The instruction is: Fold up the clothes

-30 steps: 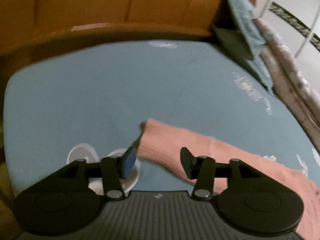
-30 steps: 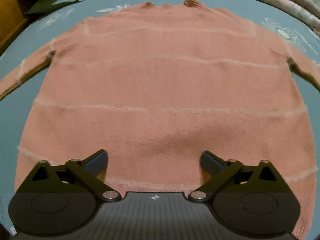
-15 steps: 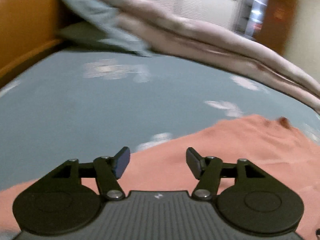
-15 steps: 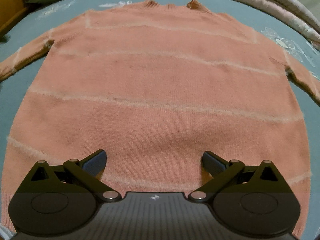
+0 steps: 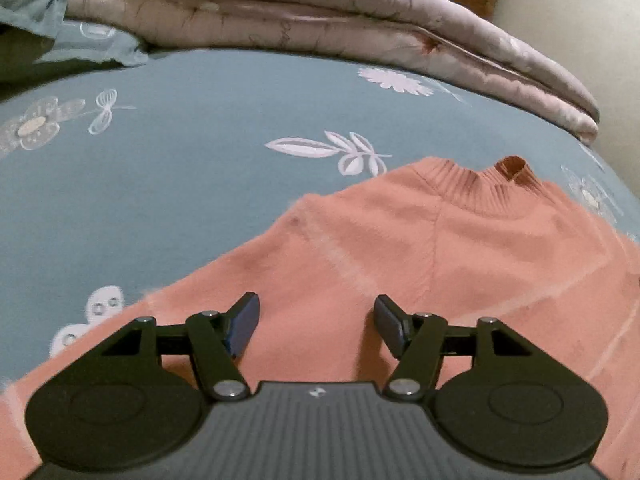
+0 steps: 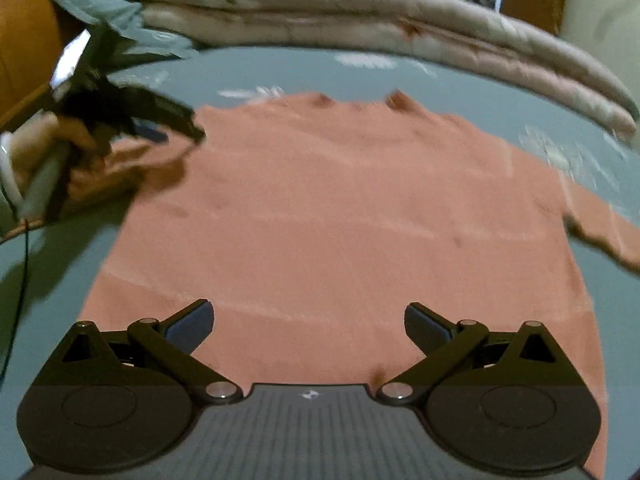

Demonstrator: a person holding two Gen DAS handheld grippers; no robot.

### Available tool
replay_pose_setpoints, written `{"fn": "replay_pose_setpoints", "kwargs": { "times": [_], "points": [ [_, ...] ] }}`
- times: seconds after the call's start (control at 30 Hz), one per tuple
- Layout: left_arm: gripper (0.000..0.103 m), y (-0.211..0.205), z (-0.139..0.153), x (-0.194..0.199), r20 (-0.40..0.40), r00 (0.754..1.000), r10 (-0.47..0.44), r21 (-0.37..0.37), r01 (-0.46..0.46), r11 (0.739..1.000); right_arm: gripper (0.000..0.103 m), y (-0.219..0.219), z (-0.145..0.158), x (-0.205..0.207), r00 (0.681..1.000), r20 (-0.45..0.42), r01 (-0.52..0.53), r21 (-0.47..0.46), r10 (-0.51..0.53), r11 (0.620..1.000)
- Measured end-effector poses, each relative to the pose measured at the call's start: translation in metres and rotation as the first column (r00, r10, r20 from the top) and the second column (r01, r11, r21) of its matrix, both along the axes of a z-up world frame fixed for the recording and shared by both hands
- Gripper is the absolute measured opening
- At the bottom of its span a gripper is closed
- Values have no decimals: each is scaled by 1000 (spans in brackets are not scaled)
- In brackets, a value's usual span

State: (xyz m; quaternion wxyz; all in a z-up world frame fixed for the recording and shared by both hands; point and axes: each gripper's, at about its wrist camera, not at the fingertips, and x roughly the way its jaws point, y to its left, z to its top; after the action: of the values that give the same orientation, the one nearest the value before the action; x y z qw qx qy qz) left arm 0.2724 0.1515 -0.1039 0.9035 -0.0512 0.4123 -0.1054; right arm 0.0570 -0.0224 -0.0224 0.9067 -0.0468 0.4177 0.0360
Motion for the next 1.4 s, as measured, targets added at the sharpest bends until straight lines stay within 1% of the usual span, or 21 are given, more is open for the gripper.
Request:
{"fn": "replay_pose_setpoints", "kwargs": {
  "times": [0.1, 0.2, 0.27, 0.37, 0.47, 0.57, 0.67, 0.7, 0.73, 0.8, 0.87, 0.9, 0.97, 1.0, 1.03, 1.1, 1.13, 1.2, 1.23, 1.27, 1.4],
  "points": [
    [64, 10, 4, -6, -22, 1000, 11, 27, -10, 1000, 103, 3, 7, 1, 1000, 25, -16, -2, 16, 1000],
    [63, 16, 23, 2, 9, 1000, -10, -35, 10, 999, 103, 0, 11, -1, 999, 35, -19, 19, 18, 1000],
    [65, 8, 35, 16, 57, 996, -63, -119, 69, 991, 103, -3, 9, -1, 1000, 23, -15, 39, 14, 999],
    [67, -13, 34, 38, 86, 988, -129, -201, 144, 969, 103, -1, 5, 0, 1000, 0, -16, 52, 16, 999],
    [67, -27, 20, 59, 57, 985, -161, -226, 170, 959, 103, 1, 4, -6, 1000, -8, -26, 39, 26, 999],
    [65, -18, 1, 77, -2, 996, -88, -213, 86, 973, 103, -4, 6, -16, 1000, -6, -17, 5, 17, 1000],
    [65, 3, 1, 83, -18, 999, -42, -296, 35, 954, 103, -17, 7, -24, 1000, -6, 24, -5, -24, 1000],
    [65, 6, 3, 85, -25, 999, -24, -301, 16, 953, 103, -22, 7, -25, 999, -8, 42, 1, -42, 999],
    [62, 7, 8, 86, -19, 1000, 0, -284, -6, 959, 103, -27, 7, -26, 998, -10, 59, 8, -59, 998],
    [63, 7, 21, 82, 7, 1000, 15, -269, -13, 963, 103, -36, 5, -27, 996, -21, 91, 24, -91, 996],
    [69, 7, 31, 71, 29, 999, -41, -331, 48, 942, 103, -43, 4, -29, 993, -31, 117, 39, -115, 992],
    [71, 6, 34, 65, 38, 997, -69, -357, 78, 931, 103, -45, 4, -31, 992, -32, 122, 42, -120, 992],
    [72, -1, 37, 53, 53, 990, -132, -348, 142, 927, 103, -47, 5, -35, 991, -36, 127, 45, -126, 991],
    [72, -4, 36, 49, 57, 988, -146, -327, 157, 932, 103, -47, 5, -36, 992, -40, 123, 41, -122, 991],
    [72, -6, 32, 47, 53, 988, -146, -286, 155, 946, 103, -47, 4, -36, 992, -42, 120, 36, -119, 992],
    [72, -6, 18, 50, 14, 995, -97, -212, 98, 972, 103, -46, 3, -33, 993, -42, 115, 26, -114, 993],
    [70, -4, 9, 55, -27, 998, -58, -164, 53, 985, 103, -46, 3, -33, 993, -43, 114, 23, -113, 993],
    [71, 3, 8, 55, -3, 999, -51, -169, 50, 984, 103, -44, 4, -32, 993, -40, 112, 24, -111, 993],
    [69, 6, 12, 54, -16, 999, -28, -173, 24, 985, 103, -44, 5, -32, 994, -38, 107, 26, -106, 994],
    [69, 8, 19, 50, -7, 1000, -12, -176, 11, 984, 103, -43, 5, -32, 994, -36, 104, 25, -103, 994],
    [75, 17, 47, 16, 80, 991, -106, -234, 122, 965, 103, -42, 7, -33, 995, -30, 99, 14, -98, 995]
  ]
}}
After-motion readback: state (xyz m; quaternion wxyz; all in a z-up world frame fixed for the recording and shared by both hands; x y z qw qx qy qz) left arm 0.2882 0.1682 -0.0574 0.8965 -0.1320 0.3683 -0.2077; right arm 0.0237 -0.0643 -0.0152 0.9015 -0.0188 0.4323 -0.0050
